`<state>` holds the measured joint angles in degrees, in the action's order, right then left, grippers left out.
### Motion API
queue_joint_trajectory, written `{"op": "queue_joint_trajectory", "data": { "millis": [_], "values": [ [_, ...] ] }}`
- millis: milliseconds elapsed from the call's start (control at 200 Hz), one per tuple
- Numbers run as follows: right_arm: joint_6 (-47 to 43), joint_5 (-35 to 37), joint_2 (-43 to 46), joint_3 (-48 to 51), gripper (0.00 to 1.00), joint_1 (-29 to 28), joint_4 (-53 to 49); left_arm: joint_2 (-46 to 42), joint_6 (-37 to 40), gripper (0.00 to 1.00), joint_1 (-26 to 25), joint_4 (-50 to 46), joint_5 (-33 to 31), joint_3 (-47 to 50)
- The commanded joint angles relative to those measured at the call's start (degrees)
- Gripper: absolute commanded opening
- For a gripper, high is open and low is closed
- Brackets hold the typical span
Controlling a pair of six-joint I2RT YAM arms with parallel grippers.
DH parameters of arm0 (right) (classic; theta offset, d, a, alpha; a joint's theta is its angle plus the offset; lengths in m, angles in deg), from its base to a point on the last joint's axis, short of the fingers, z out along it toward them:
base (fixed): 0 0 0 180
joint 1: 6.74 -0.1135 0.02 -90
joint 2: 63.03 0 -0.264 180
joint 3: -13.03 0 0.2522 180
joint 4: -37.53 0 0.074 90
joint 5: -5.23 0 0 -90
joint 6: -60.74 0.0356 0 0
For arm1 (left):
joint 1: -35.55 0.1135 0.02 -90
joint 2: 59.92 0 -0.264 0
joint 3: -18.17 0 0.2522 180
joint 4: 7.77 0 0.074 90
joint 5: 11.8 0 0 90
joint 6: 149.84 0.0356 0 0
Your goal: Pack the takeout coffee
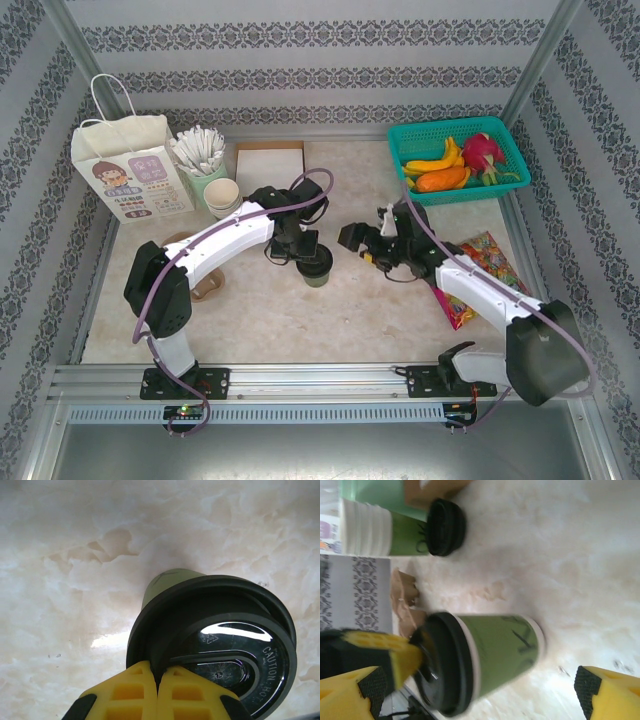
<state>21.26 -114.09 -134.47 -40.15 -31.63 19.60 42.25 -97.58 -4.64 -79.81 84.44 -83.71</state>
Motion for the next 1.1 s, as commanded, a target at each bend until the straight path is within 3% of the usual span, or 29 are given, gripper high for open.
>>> {"op": "queue_joint_trajectory", "data": {
  "millis": [0, 125, 330, 929, 1094],
  "values": [
    [-2.1, 2.3, 3.5, 3.2, 0.98, -2.0, 1.0, 2.5, -5.1, 0.00, -0.5, -2.9, -5.2, -1.3],
    [-2.7, 1.4, 4.2, 5.9, 0.97, -4.0, 4.1, 2.4, -8.1, 0.00, -0.6, -2.4, -5.4, -1.3],
    [0.7, 5.6, 2.6, 8.9, 0.96, -6.9, 14.5, 1.8, -12.7, 0.00, -0.5, -0.9, -5.3, -0.2],
    [-3.8, 6.8, -6.0, 7.1, 0.94, -10.8, 19.5, 3.2, -16.1, 0.00, -0.5, -2.3, -5.3, -0.3],
    [-4.3, 12.7, -7.1, 7.0, 0.93, -11.3, 16.3, 3.4, -15.9, 0.00, -0.5, -1.5, -4.4, 0.0]
  ]
}}
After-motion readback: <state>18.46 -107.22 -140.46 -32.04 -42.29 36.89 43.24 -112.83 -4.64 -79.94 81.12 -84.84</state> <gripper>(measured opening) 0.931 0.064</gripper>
